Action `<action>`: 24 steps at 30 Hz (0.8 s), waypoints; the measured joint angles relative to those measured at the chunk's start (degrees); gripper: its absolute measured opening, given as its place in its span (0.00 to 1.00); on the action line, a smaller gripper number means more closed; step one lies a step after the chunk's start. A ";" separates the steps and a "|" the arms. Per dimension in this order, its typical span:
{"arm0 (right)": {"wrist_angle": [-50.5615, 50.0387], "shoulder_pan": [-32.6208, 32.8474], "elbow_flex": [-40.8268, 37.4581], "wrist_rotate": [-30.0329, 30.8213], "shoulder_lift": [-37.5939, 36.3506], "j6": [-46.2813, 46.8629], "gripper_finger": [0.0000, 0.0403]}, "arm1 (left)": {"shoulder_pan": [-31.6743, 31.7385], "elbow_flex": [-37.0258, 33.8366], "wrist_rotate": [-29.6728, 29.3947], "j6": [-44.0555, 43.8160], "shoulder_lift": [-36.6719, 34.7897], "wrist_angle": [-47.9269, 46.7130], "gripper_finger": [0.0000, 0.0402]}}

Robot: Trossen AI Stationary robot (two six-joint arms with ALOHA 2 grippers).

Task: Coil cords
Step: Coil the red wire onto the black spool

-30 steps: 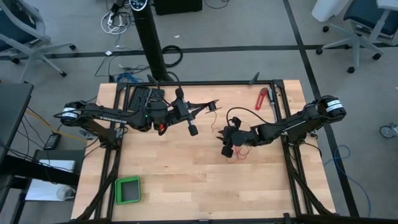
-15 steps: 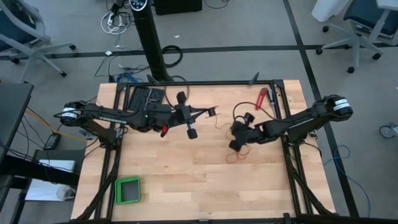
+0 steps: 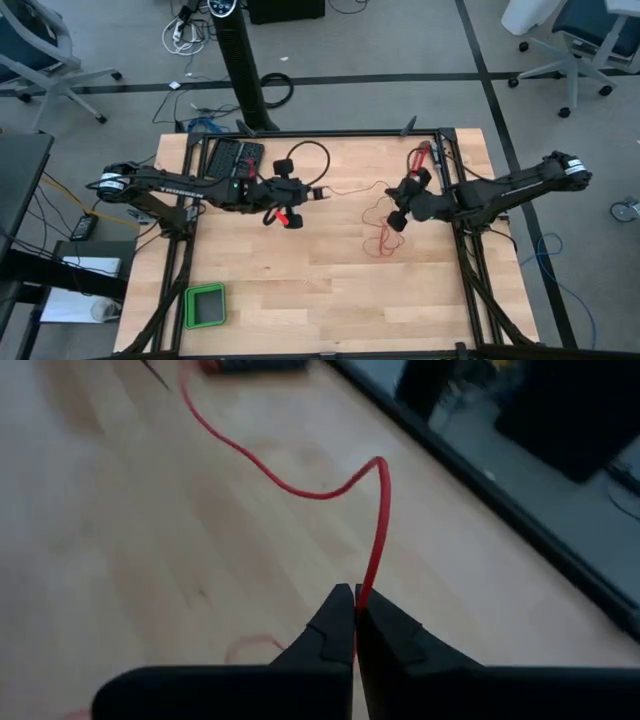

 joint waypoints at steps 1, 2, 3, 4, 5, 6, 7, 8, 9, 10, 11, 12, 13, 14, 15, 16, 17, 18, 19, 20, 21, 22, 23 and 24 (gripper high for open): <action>0.96 0.24 0.00 -0.24 -1.01 -0.88 0.00 | 0.23 0.00 -0.02 0.00 0.00 -0.90 0.01; 2.47 0.45 0.00 -0.54 -1.89 -1.81 0.00 | 0.53 0.00 0.00 -0.05 0.00 -1.36 0.01; 4.82 0.54 0.00 -1.20 -2.66 -3.04 0.00 | 0.80 0.00 0.00 -0.34 0.00 -1.75 0.01; 7.28 0.77 0.00 -2.22 -3.36 -4.28 0.00 | 1.11 0.00 -0.02 -0.77 0.00 -2.18 0.01; 9.42 0.84 0.00 -3.65 -3.86 -5.26 0.00 | 1.48 0.00 -0.02 -1.00 0.00 -2.41 0.01; 12.25 0.84 0.00 -5.11 -4.13 -6.40 0.00 | 1.78 0.00 -0.06 -1.20 0.00 -2.41 0.01; 15.06 0.86 0.02 -6.62 -4.20 -7.49 0.00 | 2.09 0.00 -0.09 -1.48 0.02 -2.48 0.01; 17.53 0.84 0.02 -8.07 -4.13 -8.39 0.00 | 2.35 0.00 -0.18 -2.02 0.02 -2.43 0.01; 19.82 0.85 0.02 -9.32 -4.00 -9.33 0.00 | 2.59 0.00 -0.20 -2.49 0.02 -2.13 0.01; 22.09 0.86 0.02 -10.35 -3.63 -10.30 0.00 | 2.85 0.00 -0.21 -2.88 0.16 -1.89 0.01; 24.59 0.86 0.03 -11.01 -3.10 -11.27 0.00 | 3.03 0.00 -0.20 -3.62 0.46 -1.61 0.01; 26.70 0.86 0.04 -11.40 -2.73 -12.51 0.00 | 3.24 0.00 -0.22 -4.11 0.77 -1.41 0.01; 28.26 0.86 0.04 -11.52 -2.28 -13.51 0.00 | 3.47 0.00 -0.20 -4.71 1.44 -1.26 0.01; 30.63 0.86 0.04 -11.52 -1.75 -14.50 0.00 | 3.57 0.00 -0.20 -5.48 2.08 -0.61 0.01; 32.69 0.86 0.04 -11.54 -1.18 -15.46 0.00 | 3.63 0.00 -0.19 -6.03 2.68 -0.02 0.01; 34.27 0.84 0.04 -11.52 -0.56 -16.57 0.00 | 3.65 0.00 -0.20 -6.77 3.50 0.31 0.01; 35.77 0.74 0.04 -11.54 0.16 -17.57 0.00 | 3.67 0.00 -0.23 -7.12 4.28 1.28 0.01; 37.47 0.61 0.04 -11.58 0.97 -18.62 0.00 | 3.67 0.00 -0.24 -7.32 5.05 2.35 0.01; 38.87 0.44 0.04 -11.64 1.76 -19.61 0.00 | 3.67 0.00 -0.46 -7.63 5.86 3.16 0.01; 40.58 0.26 0.04 -11.68 2.58 -20.44 0.00 | 3.64 0.00 -0.93 -8.25 6.51 4.27 0.01; 41.79 0.02 0.04 -11.79 3.35 -21.12 0.00 | 3.62 0.00 -1.71 -8.69 7.17 5.82 0.01; 42.97 -0.19 0.04 -11.78 4.18 -21.87 0.00 | 3.62 0.00 -2.30 -9.18 7.85 7.31 0.01; 44.50 -0.51 0.04 -11.80 5.10 -22.60 0.00 | 3.62 0.00 -2.88 -9.77 8.41 8.96 0.01; 45.44 -0.84 0.04 -11.94 5.86 -23.30 0.00 | 3.64 0.00 -3.44 -10.07 8.84 10.47 0.01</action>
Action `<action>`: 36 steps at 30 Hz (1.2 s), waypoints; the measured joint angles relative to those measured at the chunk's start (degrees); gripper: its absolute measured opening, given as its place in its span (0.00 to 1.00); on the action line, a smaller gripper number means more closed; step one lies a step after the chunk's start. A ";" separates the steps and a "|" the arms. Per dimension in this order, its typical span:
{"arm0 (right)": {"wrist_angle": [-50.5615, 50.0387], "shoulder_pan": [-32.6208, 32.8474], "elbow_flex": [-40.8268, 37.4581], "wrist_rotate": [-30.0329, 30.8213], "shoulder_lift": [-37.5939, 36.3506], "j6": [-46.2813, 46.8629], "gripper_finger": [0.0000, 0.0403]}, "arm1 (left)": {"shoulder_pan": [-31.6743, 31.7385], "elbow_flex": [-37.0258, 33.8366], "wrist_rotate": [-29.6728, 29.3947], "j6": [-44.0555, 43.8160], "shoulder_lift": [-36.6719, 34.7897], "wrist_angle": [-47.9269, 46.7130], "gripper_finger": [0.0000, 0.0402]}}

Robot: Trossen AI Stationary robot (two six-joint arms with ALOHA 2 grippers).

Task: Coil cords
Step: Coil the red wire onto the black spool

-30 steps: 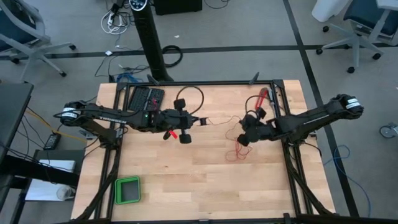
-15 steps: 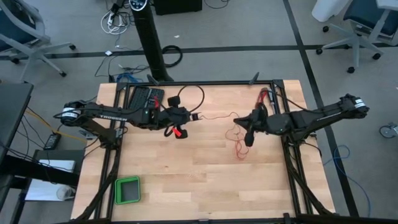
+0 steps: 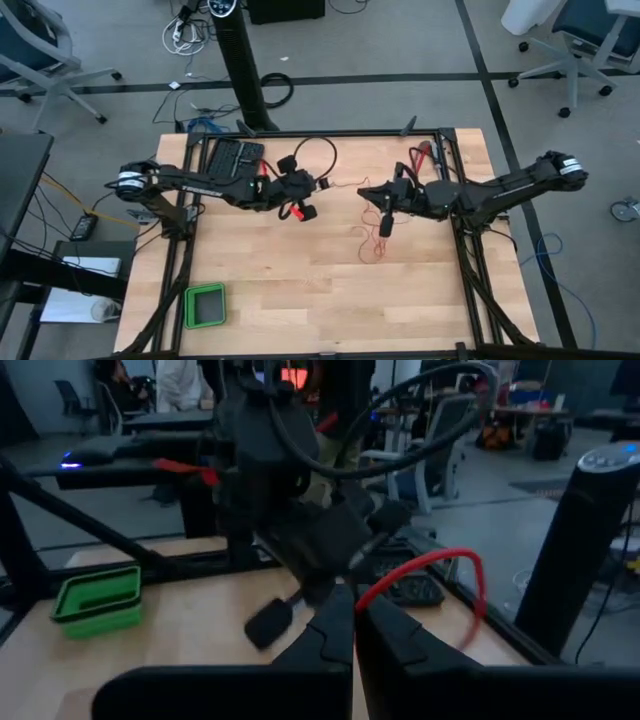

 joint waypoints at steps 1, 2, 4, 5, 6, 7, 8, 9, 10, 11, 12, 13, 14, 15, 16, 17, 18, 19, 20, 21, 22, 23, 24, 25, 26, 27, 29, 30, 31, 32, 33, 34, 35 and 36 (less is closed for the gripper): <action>0.86 -0.32 0.00 -0.21 0.68 -0.67 0.00 | 0.02 0.00 -0.01 -0.09 0.44 1.34 0.01; 1.98 -0.75 0.00 -0.88 1.41 -1.17 0.00 | 0.02 0.01 -0.02 -0.15 0.90 3.26 0.01; 4.01 -1.78 0.00 -2.64 2.84 -1.32 0.00 | 0.02 0.02 -0.01 -0.83 1.10 5.32 0.01; 5.14 -2.37 0.00 -4.04 3.63 -1.37 0.00 | 0.02 0.02 -0.01 -1.63 1.37 7.19 0.01; 6.11 -2.82 0.00 -5.40 4.50 -1.36 0.00 | -0.02 0.08 -0.01 -2.46 1.52 9.26 0.01; 7.26 -3.30 0.00 -6.62 5.45 -1.37 0.00 | -0.02 0.09 0.01 -3.02 1.58 10.26 0.01; 8.61 -3.76 0.00 -7.79 6.43 -1.36 0.00 | -0.02 0.09 0.18 -3.24 1.59 11.11 0.01; 9.77 -4.18 0.00 -8.86 7.52 -1.38 0.00 | -0.02 0.35 0.92 -3.61 1.61 11.55 0.01; 11.09 -4.50 0.00 -9.97 8.51 -1.43 0.00 | 0.00 0.83 1.50 -4.02 1.75 12.04 0.01; 12.53 -4.82 0.00 -11.18 9.52 -1.73 0.00 | 0.00 1.26 1.60 -4.22 1.95 12.86 0.01; 14.51 -5.14 0.00 -12.60 10.67 -2.36 0.00 | 0.00 1.60 1.73 -4.29 2.03 13.24 0.01; 16.57 -5.37 0.00 -14.32 11.62 -3.33 0.00 | 0.00 1.83 1.76 -4.29 2.04 13.28 0.01; 18.44 -5.57 0.00 -16.16 12.37 -4.40 0.00 | 0.01 2.06 1.76 -4.28 2.04 13.20 0.01; 20.35 -5.78 0.02 -18.23 13.12 -5.17 0.00 | 0.11 2.14 1.78 -4.22 2.04 13.51 0.01; 21.14 -6.02 0.39 -20.31 13.68 -5.52 0.00 | 0.21 2.19 1.87 -4.16 2.04 13.90 0.01; 20.93 -6.33 0.89 -22.52 13.96 -5.50 0.00 | 0.44 2.21 1.87 -4.17 2.04 14.29 0.01; 20.57 -6.72 1.32 -24.93 14.38 -5.16 0.00 | 0.71 2.21 1.89 -4.26 2.04 14.69 0.01; 19.95 -7.15 1.94 -27.20 14.75 -4.61 0.00 | 1.03 2.23 1.91 -4.45 2.04 15.35 0.01; 19.12 -7.53 2.40 -29.60 15.17 -4.15 0.00 | 1.18 2.23 1.91 -4.59 2.07 15.98 0.01; 17.73 -7.94 2.98 -31.96 15.59 -3.55 0.00 | 1.37 2.23 1.96 -4.64 2.07 16.55 0.01; 16.10 -8.36 3.52 -34.27 15.97 -2.77 0.00 | 1.47 2.23 2.23 -4.67 2.07 17.46 0.01; 13.88 -8.87 4.23 -36.87 16.34 -1.84 0.00 | 1.60 2.23 2.84 -4.70 2.07 18.11 0.01; 11.35 -9.37 5.03 -39.39 16.56 -0.92 0.00 | 1.74 2.23 3.15 -4.77 2.07 18.99 0.01; 8.74 -9.73 5.68 -41.44 16.63 -0.04 0.00 | 1.75 2.23 3.56 -5.19 2.07 19.71 0.01; 6.25 -9.97 6.38 -42.42 16.82 0.53 0.00 | 1.75 2.23 3.96 -5.93 2.07 20.40 0.01; 3.86 -10.08 7.03 -42.45 17.12 0.50 0.00 | 1.77 2.23 4.12 -6.32 2.07 21.64 0.01; 0.06 -9.42 7.54 -38.97 17.05 -1.41 0.00 | 1.79 2.23 4.39 -6.59 2.07 22.92 0.01; -1.01 -8.48 7.63 -35.44 16.77 -3.04 0.00 | 1.79 2.23 4.57 -6.51 2.07 23.12 0.01; -2.05 -7.30 7.65 -31.08 16.27 -4.90 0.00 | 1.80 2.25 4.60 -6.37 2.07 22.97 0.01; -2.85 -6.00 7.68 -26.71 15.63 -6.79 0.00 | 1.79 2.24 4.60 -6.38 2.07 22.59 0.01; -3.53 -4.85 7.74 -22.48 15.02 -8.39 0.01 | 1.79 2.23 4.62 -6.44 2.08 22.48 0.01; -4.29 -3.88 7.74 -18.94 14.56 -9.78 0.01 | 1.79 2.23 4.62 -6.44 2.07 22.55 0.01; -4.45 -3.11 7.74 -16.15 14.33 -10.62 0.02 | 1.79 2.23 4.63 -6.44 2.07 22.79 0.01; -4.70 -2.61 7.74 -14.09 14.12 -11.02 0.03 | 1.79 2.23 4.67 -6.44 2.07 23.10 0.01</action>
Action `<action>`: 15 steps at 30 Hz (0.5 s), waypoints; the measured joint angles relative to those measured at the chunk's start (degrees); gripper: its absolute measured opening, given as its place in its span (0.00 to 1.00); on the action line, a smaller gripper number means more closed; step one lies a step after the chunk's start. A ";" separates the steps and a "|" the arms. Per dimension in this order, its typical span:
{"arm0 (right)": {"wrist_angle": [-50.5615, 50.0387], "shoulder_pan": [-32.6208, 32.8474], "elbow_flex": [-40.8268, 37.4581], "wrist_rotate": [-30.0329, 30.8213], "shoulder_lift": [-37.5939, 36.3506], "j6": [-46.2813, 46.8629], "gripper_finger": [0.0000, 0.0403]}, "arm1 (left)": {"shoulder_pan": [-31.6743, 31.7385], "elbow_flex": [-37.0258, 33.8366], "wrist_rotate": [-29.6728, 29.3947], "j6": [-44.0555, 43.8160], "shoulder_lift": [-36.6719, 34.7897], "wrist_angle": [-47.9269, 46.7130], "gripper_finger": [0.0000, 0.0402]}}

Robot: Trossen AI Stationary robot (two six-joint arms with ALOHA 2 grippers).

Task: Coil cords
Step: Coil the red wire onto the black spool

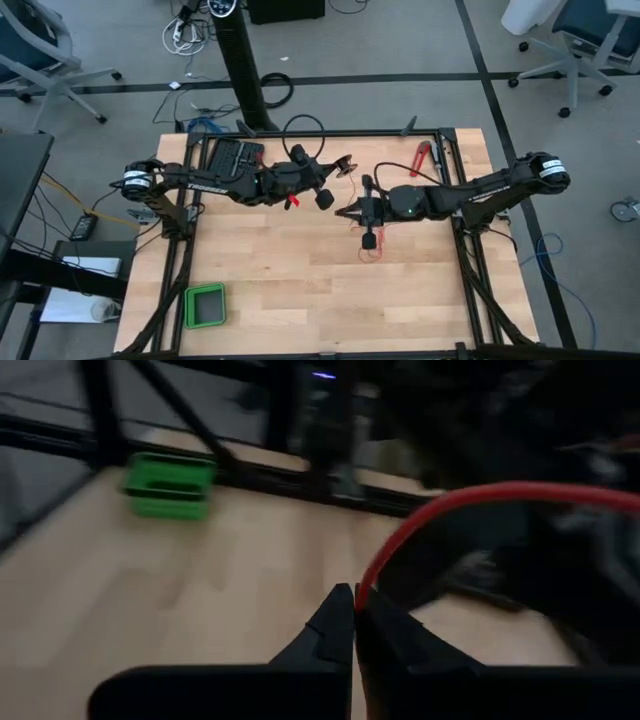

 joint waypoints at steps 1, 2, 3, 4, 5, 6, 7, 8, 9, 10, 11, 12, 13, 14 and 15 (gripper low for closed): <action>-0.50 0.46 0.00 1.29 -0.15 -0.30 0.05 | 0.00 0.00 0.08 0.00 0.00 0.02 0.01; -0.49 0.71 0.00 1.98 -0.18 -0.35 0.08 | 0.00 0.00 0.08 0.02 0.02 0.17 0.01; -0.73 0.90 0.00 2.16 -0.20 -0.31 0.11 | 0.00 0.00 0.08 0.09 0.00 0.24 0.01; -1.38 1.20 0.00 2.20 -0.20 0.19 0.14 | 0.00 0.00 0.06 0.44 0.00 0.24 0.01; -2.40 1.34 0.00 2.19 -0.08 1.22 0.17 | 0.00 0.00 0.07 0.52 0.00 0.30 0.01; -3.73 1.55 0.00 2.17 0.01 2.53 0.21 | 0.00 0.00 0.08 0.54 0.01 0.30 0.01; -5.44 1.69 0.00 2.17 0.04 3.67 0.25 | 0.00 0.00 0.08 0.55 0.00 0.26 0.01; -7.31 1.89 0.00 2.20 0.04 4.78 0.29 | 0.00 0.00 0.08 0.58 0.00 0.19 0.01; -9.33 2.07 0.00 2.26 0.00 5.63 0.32 | 0.00 0.00 0.08 0.72 0.00 0.18 0.01; -11.55 2.37 0.00 2.68 -0.19 6.51 0.35 | 0.00 0.00 0.08 0.93 0.00 0.23 0.01; -13.74 2.62 -0.02 4.16 -0.41 7.96 0.37 | 0.00 0.00 0.06 1.19 0.00 0.24 0.01; -15.24 2.80 -0.02 6.05 -0.74 9.42 0.39 | 0.00 0.00 0.07 1.67 0.00 0.24 0.01; -16.49 2.93 -0.02 7.82 -1.18 10.30 0.40 | 0.00 0.00 0.06 1.92 0.00 0.26 0.01; -17.44 2.95 -0.02 9.18 -1.56 10.79 0.41 | 0.00 0.00 0.06 1.97 0.00 0.37 0.01; -17.73 2.99 -0.02 10.34 -1.73 11.07 0.41 | 0.00 0.00 0.07 1.97 0.00 0.43 0.01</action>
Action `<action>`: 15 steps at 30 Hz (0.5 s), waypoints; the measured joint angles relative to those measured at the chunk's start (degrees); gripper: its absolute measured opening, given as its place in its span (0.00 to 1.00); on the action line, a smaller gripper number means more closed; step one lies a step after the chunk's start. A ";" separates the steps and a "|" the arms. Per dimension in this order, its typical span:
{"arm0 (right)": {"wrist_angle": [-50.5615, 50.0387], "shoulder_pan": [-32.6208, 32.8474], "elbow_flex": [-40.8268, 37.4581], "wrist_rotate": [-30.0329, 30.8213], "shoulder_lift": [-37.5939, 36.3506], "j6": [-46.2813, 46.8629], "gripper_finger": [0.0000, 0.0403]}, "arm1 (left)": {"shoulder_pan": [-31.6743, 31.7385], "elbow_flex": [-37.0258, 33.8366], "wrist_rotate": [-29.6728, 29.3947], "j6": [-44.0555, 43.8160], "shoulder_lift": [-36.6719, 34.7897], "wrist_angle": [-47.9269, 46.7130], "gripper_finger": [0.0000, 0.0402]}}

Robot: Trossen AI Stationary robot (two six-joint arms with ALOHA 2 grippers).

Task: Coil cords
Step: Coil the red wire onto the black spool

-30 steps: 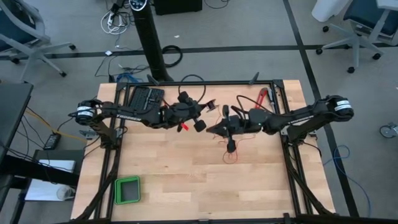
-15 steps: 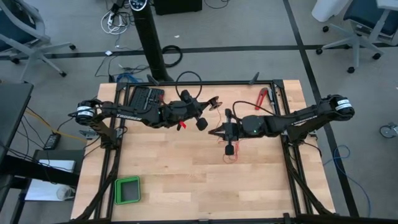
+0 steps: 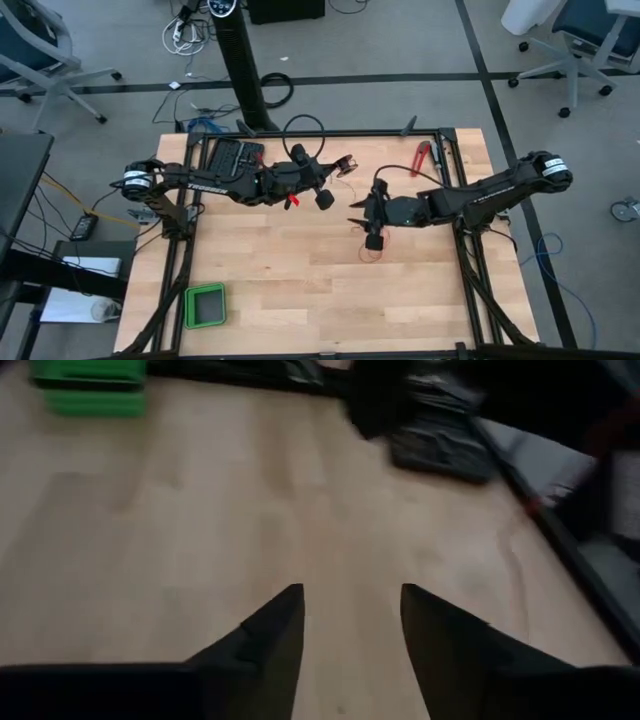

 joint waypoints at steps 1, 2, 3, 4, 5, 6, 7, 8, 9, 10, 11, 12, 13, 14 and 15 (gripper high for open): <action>0.01 -0.02 0.00 0.62 -0.18 0.07 0.41 | 0.00 0.00 0.01 0.00 0.00 0.00 0.01; 0.01 -0.03 0.00 1.11 -0.36 -0.01 0.41 | 0.00 0.00 0.00 0.01 0.00 0.01 0.01; 0.36 0.01 0.00 1.71 -0.64 -0.35 0.41 | 0.00 0.00 0.00 0.02 0.00 0.01 0.01; 0.53 0.04 0.02 2.70 -0.90 -0.46 0.40 | 0.00 0.00 0.00 0.02 0.00 0.05 0.01; 0.27 0.05 0.04 3.63 -1.07 -0.61 0.40 | 0.00 0.00 0.00 0.02 0.00 0.20 0.01; -0.15 0.03 0.04 4.47 -1.11 -0.65 0.40 | 0.00 0.00 0.01 0.01 0.00 0.74 0.01; -0.33 -0.05 0.04 5.30 -1.09 -0.65 0.39 | 0.00 0.00 0.01 -0.03 0.00 1.49 0.01; -0.16 -0.10 0.02 6.02 -0.94 -0.61 0.39 | 0.00 0.00 0.11 -0.04 0.00 2.49 0.01; 0.43 -0.10 0.02 6.37 -0.75 -0.44 0.38 | 0.00 0.00 0.77 -0.04 0.00 3.46 0.01; 0.60 -0.10 0.03 6.34 -0.68 -0.26 0.38 | -0.03 0.00 1.48 0.01 0.00 4.59 0.01; 0.41 -0.10 0.02 6.34 -0.65 0.14 0.38 | -0.04 0.00 2.15 0.08 0.00 5.70 0.01; 0.74 -0.14 -0.14 6.29 -0.65 0.49 0.37 | -0.04 0.00 3.04 0.14 0.00 6.62 0.01; 2.26 -0.19 -0.78 6.27 -0.65 0.66 0.37 | -0.04 0.00 3.47 0.13 0.00 7.44 0.01; 4.05 -0.23 -1.82 6.32 -0.69 0.70 0.37 | -0.04 0.00 4.22 0.14 0.00 8.21 0.01; 5.84 -0.26 -3.14 6.38 -0.71 0.64 0.37 | -0.04 0.00 4.87 0.15 0.00 8.96 0.01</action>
